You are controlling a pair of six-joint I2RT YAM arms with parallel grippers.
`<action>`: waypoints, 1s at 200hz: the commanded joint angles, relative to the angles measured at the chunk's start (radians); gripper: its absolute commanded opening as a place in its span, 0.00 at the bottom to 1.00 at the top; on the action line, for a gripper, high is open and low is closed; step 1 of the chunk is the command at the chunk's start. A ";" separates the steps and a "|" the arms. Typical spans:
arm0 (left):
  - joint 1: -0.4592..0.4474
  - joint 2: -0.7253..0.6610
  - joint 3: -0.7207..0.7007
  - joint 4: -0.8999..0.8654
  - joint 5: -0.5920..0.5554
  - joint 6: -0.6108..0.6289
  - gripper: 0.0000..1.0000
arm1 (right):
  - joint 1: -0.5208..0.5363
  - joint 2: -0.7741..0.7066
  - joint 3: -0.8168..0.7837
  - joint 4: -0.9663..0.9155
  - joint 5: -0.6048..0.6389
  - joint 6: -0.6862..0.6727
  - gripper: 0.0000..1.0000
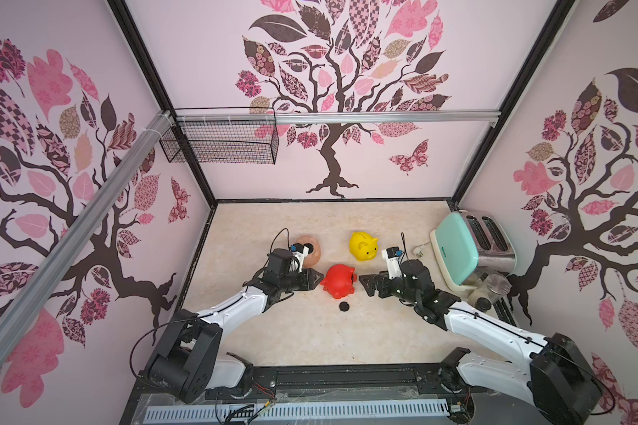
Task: Close piggy banks
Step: Turn over the piggy bank at the center of the board.
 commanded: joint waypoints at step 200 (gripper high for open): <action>-0.002 0.016 -0.021 0.061 0.045 0.016 0.43 | 0.001 0.261 0.129 0.236 -0.096 0.294 0.83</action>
